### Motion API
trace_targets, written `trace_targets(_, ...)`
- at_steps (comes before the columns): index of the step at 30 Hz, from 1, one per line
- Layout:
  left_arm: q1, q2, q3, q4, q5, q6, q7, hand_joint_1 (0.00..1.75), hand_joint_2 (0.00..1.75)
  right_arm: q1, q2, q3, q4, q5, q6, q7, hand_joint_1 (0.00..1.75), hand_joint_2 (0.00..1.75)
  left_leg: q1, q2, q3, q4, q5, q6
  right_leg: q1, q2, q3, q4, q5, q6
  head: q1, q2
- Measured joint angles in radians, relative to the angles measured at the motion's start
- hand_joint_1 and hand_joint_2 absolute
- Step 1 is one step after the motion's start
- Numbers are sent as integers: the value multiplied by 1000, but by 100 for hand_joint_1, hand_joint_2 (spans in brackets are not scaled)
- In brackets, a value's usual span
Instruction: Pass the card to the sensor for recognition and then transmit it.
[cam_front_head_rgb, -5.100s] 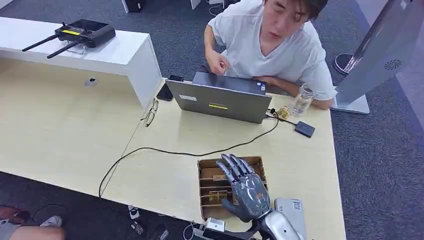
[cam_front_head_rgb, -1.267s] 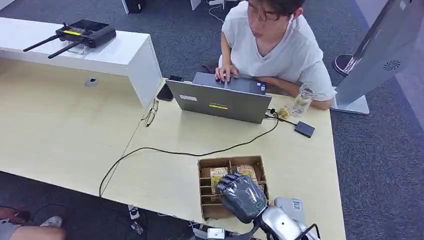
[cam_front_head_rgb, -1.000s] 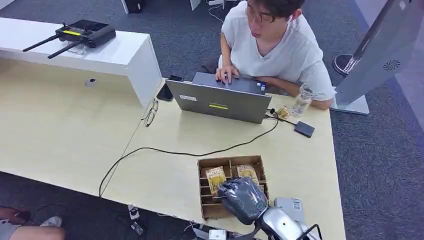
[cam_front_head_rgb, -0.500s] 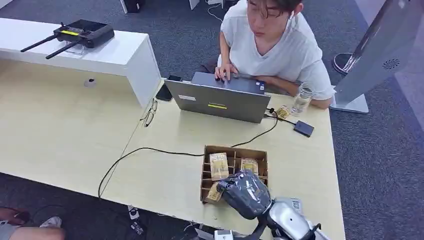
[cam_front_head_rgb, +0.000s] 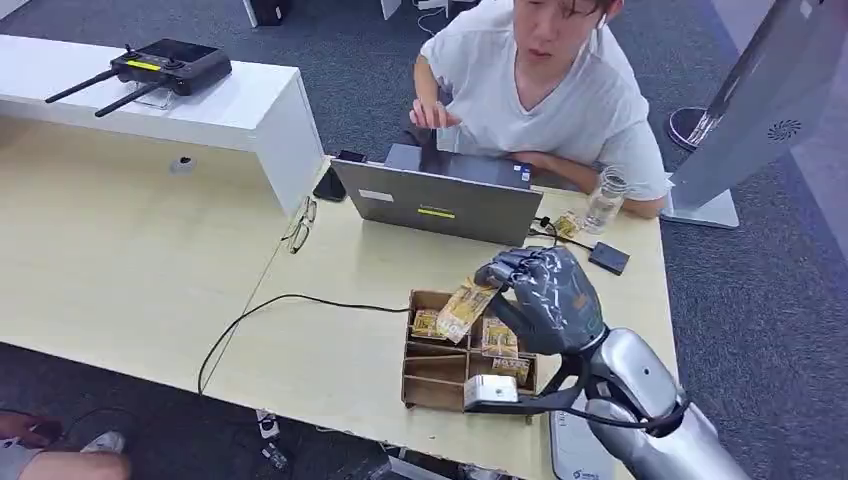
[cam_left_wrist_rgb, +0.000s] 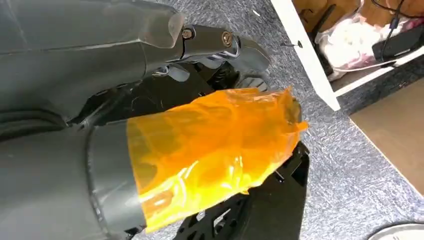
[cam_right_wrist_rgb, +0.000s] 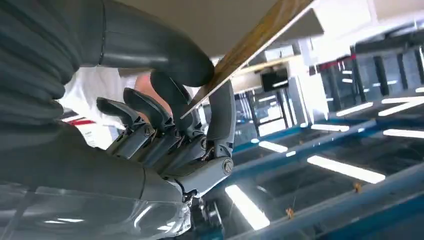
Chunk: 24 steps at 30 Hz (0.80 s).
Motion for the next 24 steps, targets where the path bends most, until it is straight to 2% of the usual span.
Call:
trace_targets(16,0,0,1,0,10,2,0,0,0,-18,0,-29,-41,-2,6,7,175,175,0,0,0,0,0,0,0,0,0,0,0,0,0,0)
trace_targets(19,-1,0,3,0,25,4,0,0,0,-28,7,-36,-39,6,7,28,175,175,0,0,0,0,0,0,0,0,0,0,0,0,0,0)
trace_targets(24,-2,0,12,0,70,16,9,0,0,-53,47,-62,-14,50,-1,94,175,175,0,0,0,0,0,0,0,0,0,1,0,0,0,0)
